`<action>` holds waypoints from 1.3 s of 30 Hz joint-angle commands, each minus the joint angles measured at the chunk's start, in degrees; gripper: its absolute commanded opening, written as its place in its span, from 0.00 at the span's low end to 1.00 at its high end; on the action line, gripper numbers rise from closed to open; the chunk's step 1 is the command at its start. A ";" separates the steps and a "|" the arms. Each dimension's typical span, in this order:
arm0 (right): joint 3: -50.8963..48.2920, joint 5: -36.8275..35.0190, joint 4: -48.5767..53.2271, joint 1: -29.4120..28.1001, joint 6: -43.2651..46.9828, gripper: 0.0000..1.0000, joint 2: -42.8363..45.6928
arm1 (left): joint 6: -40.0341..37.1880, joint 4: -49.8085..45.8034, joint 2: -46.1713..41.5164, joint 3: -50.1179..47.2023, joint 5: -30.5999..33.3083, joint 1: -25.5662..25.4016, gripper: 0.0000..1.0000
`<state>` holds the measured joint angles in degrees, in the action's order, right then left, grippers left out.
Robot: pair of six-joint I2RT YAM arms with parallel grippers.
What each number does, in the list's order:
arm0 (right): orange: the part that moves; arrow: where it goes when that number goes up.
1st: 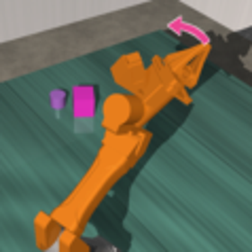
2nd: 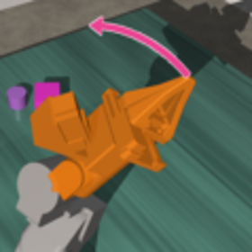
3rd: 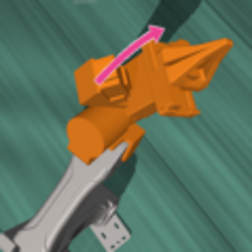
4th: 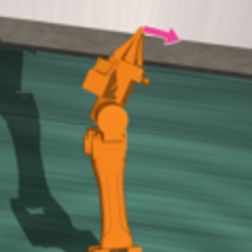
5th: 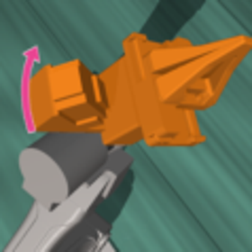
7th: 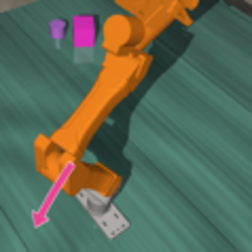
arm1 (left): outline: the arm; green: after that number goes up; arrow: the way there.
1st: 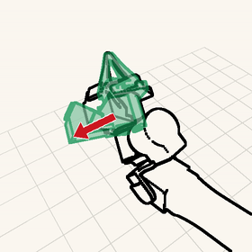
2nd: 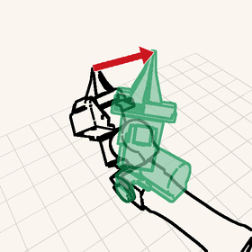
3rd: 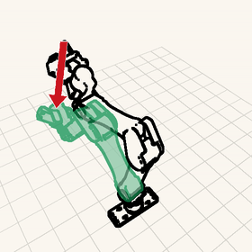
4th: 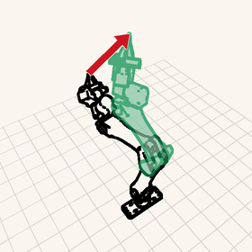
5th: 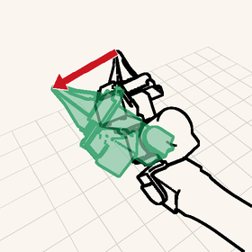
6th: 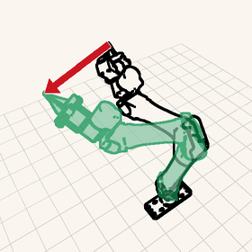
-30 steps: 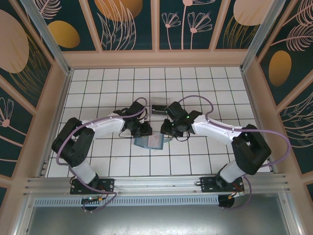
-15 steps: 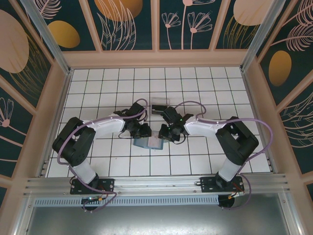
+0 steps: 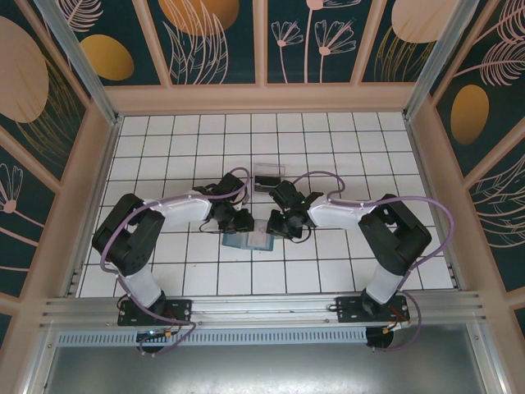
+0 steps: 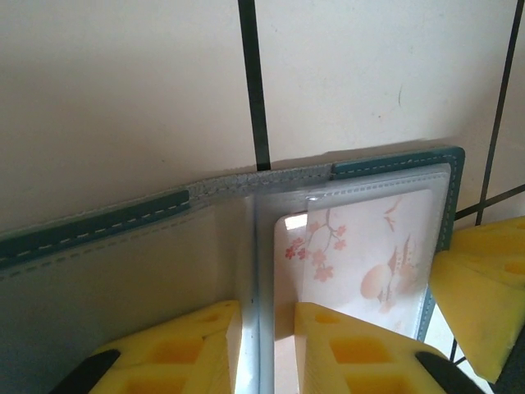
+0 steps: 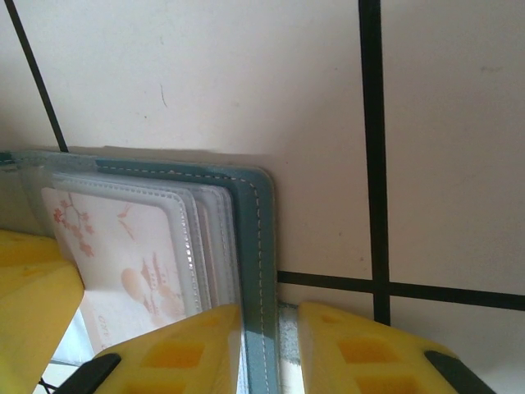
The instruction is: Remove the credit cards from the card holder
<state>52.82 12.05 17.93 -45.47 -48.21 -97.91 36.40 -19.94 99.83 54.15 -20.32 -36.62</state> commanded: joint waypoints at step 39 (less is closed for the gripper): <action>-0.04 -1.01 0.03 0.20 -0.82 0.45 -0.14 | 4.66 1.69 -5.25 -0.38 -0.39 1.46 0.24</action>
<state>52.60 10.85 18.15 -45.43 -48.80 -96.38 39.77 -19.86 95.50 54.68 -19.27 -35.77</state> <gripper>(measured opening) 0.444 0.240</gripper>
